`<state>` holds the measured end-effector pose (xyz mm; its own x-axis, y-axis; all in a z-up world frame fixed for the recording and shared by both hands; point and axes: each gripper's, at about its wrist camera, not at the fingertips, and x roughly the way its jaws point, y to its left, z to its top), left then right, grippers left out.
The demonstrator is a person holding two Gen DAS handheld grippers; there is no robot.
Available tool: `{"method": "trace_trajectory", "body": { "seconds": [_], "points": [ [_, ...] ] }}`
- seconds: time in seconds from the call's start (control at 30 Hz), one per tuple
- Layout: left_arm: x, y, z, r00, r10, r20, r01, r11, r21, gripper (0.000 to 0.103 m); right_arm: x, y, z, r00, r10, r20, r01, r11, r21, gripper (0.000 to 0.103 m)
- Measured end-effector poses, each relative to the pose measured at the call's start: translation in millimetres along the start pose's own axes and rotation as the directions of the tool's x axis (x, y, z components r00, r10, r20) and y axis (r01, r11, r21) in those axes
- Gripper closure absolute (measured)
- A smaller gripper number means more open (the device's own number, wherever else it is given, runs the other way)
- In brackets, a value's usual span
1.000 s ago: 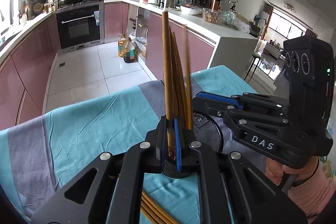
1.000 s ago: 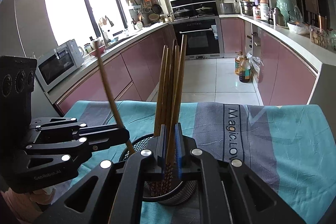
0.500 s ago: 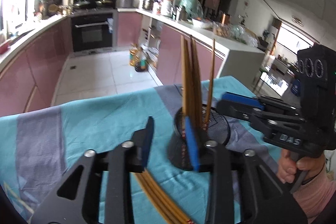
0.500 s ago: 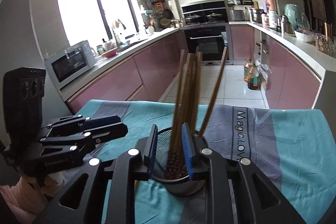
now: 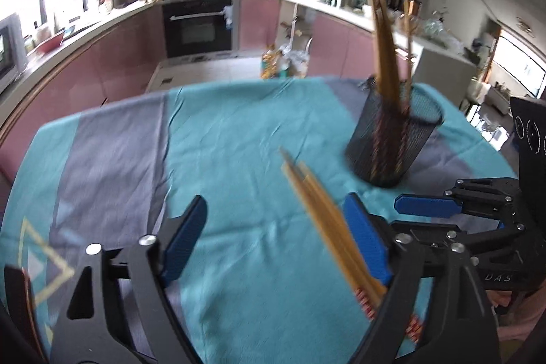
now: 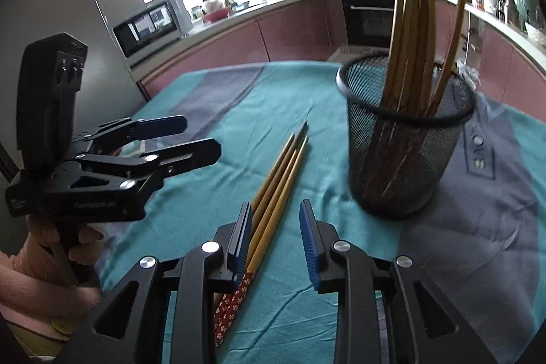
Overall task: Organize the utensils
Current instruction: 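Open both grippers to release the chopsticks into the cup, then grasp a bamboo chopstick with the right gripper while the left gripper grasps another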
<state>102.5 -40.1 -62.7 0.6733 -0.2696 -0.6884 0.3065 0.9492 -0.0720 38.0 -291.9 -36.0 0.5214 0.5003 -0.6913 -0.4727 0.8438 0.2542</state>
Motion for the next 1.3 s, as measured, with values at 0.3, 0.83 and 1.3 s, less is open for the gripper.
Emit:
{"method": "trace_trajectory", "body": {
  "seconds": [0.3,0.83,1.3],
  "points": [
    [11,9,-24,0.998,0.033,-0.056,-0.035,0.999,-0.031,0.016,19,7,-6,0.998,-0.034,-0.048,0.035,0.999,0.008,0.076],
    [22,-9,-25,0.995,-0.012,-0.101,0.013,1.0,0.01,0.028,31,2,-7,0.994,-0.076,-0.075,0.077,0.997,0.016,0.076],
    [44,-21,-25,0.986,-0.04,-0.16,0.047,0.998,0.041,0.035,25,-11,-8,0.992,-0.084,-0.09,0.087,0.996,0.027,0.083]
  ]
}}
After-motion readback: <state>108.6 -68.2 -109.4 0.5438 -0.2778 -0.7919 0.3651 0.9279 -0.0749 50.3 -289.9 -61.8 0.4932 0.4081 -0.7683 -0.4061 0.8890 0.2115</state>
